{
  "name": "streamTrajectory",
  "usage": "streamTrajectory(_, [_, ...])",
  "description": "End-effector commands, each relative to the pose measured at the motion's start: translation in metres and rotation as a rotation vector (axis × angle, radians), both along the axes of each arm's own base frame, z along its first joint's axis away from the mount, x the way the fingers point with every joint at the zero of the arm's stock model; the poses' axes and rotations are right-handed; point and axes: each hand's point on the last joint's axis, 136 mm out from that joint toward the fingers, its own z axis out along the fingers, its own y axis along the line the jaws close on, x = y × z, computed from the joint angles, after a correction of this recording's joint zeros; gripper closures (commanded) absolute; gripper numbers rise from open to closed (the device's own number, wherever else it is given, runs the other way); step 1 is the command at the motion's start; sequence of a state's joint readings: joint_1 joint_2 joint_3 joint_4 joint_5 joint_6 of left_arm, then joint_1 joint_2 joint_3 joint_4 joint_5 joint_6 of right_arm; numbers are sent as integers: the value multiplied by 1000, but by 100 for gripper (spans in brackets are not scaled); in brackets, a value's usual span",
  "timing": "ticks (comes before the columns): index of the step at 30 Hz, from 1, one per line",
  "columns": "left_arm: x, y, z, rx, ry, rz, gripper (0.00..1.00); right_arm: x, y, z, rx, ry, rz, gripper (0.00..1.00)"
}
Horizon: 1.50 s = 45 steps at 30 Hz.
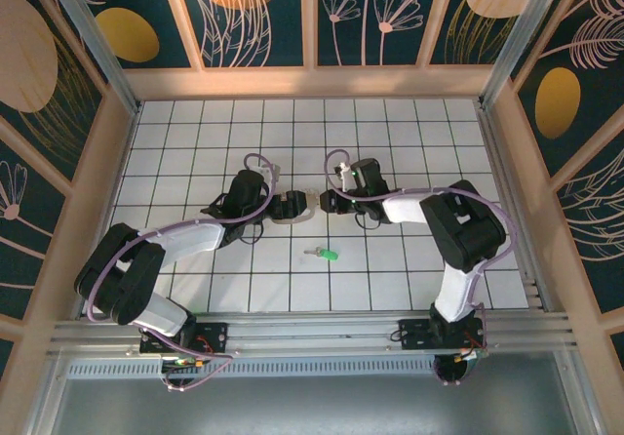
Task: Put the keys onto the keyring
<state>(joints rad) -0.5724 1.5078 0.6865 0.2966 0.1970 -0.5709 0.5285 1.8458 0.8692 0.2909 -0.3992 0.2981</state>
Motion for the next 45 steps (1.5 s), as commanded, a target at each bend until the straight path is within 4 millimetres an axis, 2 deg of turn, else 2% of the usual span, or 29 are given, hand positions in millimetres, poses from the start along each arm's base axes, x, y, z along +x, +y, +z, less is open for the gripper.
streamTrajectory(1, [7,-5,11,-23,-34,10,5,7,13,5,36,-14,22,59])
streamTrajectory(12, [7,-5,9,-21,-33,4,4,12,20,-3,28,0,37,65])
streamTrajectory(23, [6,-6,8,-26,-32,-1,4,5,32,-6,22,6,72,70])
streamTrajectory(31, [5,-5,10,-29,-38,1,3,6,30,-10,4,10,65,77])
streamTrajectory(45, [5,-6,10,-37,-38,-5,3,4,15,-12,-18,14,32,76])
